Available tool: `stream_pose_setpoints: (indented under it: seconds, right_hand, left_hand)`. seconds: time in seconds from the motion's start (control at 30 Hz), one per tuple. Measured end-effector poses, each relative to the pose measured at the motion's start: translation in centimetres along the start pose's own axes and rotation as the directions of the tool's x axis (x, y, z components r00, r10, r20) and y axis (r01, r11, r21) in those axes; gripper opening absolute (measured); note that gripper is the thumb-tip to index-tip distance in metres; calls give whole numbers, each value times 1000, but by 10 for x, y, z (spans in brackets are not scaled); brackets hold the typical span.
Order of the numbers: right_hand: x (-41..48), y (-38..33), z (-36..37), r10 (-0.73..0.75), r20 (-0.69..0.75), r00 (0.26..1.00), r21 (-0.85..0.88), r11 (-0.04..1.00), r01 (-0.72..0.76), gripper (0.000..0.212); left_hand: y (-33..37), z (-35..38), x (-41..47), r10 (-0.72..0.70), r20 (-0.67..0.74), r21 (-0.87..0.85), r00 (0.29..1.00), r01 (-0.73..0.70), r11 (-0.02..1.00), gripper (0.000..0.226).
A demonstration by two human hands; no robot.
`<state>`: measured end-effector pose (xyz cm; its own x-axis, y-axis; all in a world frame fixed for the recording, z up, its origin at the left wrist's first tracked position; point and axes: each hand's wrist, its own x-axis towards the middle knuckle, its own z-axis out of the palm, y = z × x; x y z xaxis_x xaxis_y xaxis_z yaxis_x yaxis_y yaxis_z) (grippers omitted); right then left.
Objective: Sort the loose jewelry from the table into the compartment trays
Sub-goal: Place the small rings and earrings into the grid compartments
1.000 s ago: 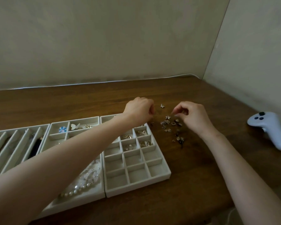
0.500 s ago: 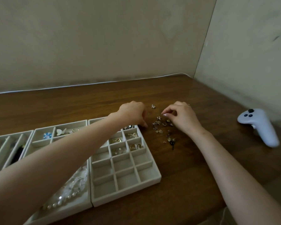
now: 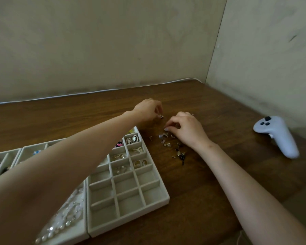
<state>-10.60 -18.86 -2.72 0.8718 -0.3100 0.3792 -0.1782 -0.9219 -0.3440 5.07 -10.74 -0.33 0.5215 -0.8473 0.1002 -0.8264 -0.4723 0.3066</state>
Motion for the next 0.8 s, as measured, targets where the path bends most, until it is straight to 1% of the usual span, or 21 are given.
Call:
stream_pose_setpoints:
  seconds: [0.17,0.27,0.4,0.5,0.63,0.7,0.8]
  right_hand:
    - [1,1,1,-8,-4,1000,-3,1000,8,10]
    - [1,0,0,0,-12,1000,32,999,1,8]
    - [0,-2,-6,44,-48,998,147,988,-37,6]
    - [-1,-3,-7,65,-87,994,225,973,-44,2]
    - [-1,-6,-9,100,-110,989,364,930,-53,6]
    - [-2,-8,-10,108,-109,988,420,906,-52,10]
    - [-4,-11,-10,93,-80,992,463,885,-45,14]
  left_hand:
    - [-1,3,4,-8,-26,4,1000,8,1000,6]
    - [2,3,1,3,-39,-10,999,-3,1000,8]
    - [6,-4,-7,-31,-133,-116,991,15,993,16]
    - [9,-13,-18,-55,-158,-218,986,20,976,22]
    - [8,-23,-43,-60,-199,-313,978,-5,950,21]
    - [5,-27,-59,-68,-213,-358,975,-13,934,16]
    - [-1,-32,-82,-91,-213,-396,973,-1,918,9]
